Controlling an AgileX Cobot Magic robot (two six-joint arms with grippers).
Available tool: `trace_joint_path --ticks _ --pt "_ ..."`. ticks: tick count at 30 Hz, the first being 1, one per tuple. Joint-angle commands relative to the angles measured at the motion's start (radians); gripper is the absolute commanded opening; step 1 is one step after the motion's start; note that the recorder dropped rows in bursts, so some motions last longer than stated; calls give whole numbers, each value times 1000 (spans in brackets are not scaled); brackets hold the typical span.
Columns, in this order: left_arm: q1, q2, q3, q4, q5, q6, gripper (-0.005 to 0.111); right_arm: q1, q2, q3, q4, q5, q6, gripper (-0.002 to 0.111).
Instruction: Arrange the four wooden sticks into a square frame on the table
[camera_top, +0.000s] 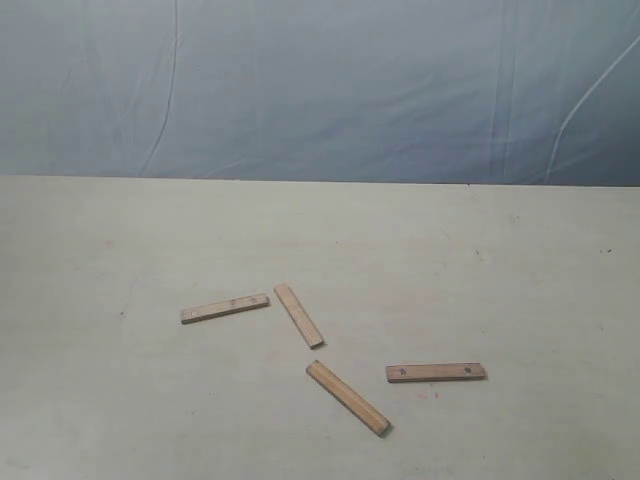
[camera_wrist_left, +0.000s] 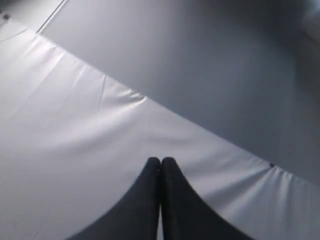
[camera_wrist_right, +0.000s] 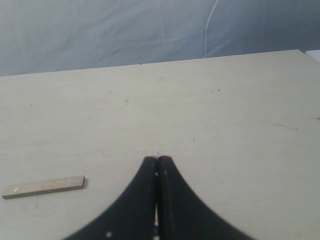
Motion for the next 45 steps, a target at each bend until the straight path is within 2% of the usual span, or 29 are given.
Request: trace_joint_path --ticks 1,3,5,9,11,16,17,19,21,23,26,27,28,31,32,35,38,41,45 --pt "-4 153 -172 159 -168 -49 0 3 -4 -1 -4 -4 1 -1" --pt "-4 240 -243 255 -164 -110 0 3 -4 -1 -4 -4 1 -1" --pt "-4 340 -324 377 -73 -226 0 3 -4 -1 -4 -4 1 -1" --pt "-4 533 -462 685 244 -471 0 3 -4 -1 -4 -4 1 -1" --pt "-4 630 -515 915 365 -670 0 3 -4 -1 -4 -4 1 -1" --pt "-47 833 -621 1563 407 -1200 0 3 -4 -1 -4 -6 1 -1" --pt "-52 864 -635 1573 413 -1249 0 3 -4 -1 -4 -6 1 -1" --pt "-58 927 -651 1573 406 -1202 0 3 -4 -1 -4 -6 1 -1" --pt "-64 972 -663 1573 471 -1161 0 3 -4 -1 -4 -6 1 -1" --pt "-64 998 -668 1573 605 -1128 0 3 -4 -1 -4 -6 1 -1" --pt "-64 1021 -668 1573 874 -994 0 3 -4 -1 -4 -6 1 -1" --pt "-64 1031 -674 1535 967 -908 0 3 -4 -1 -4 -6 1 -1" --pt "-64 1045 -689 1430 1059 -761 0 3 -4 -1 -4 -6 1 -1" --pt "-73 1123 -822 950 1311 -209 0 3 -4 -1 -4 -6 1 -1" --pt "-80 1149 -876 798 1360 -82 0 3 -4 -1 -4 -6 1 -1" --pt "-121 1198 -965 365 1360 199 0 3 -4 -1 -4 -6 1 -1" --pt "-201 1239 -967 -30 1353 463 6 3 -4 -1 -4 -6 1 -1" --pt "-277 1302 -965 -261 1438 519 21 3 -4 -1 -4 -3 1 -1" --pt "-383 1374 -965 -444 1477 519 46 3 -4 -1 -4 -3 1 -1"
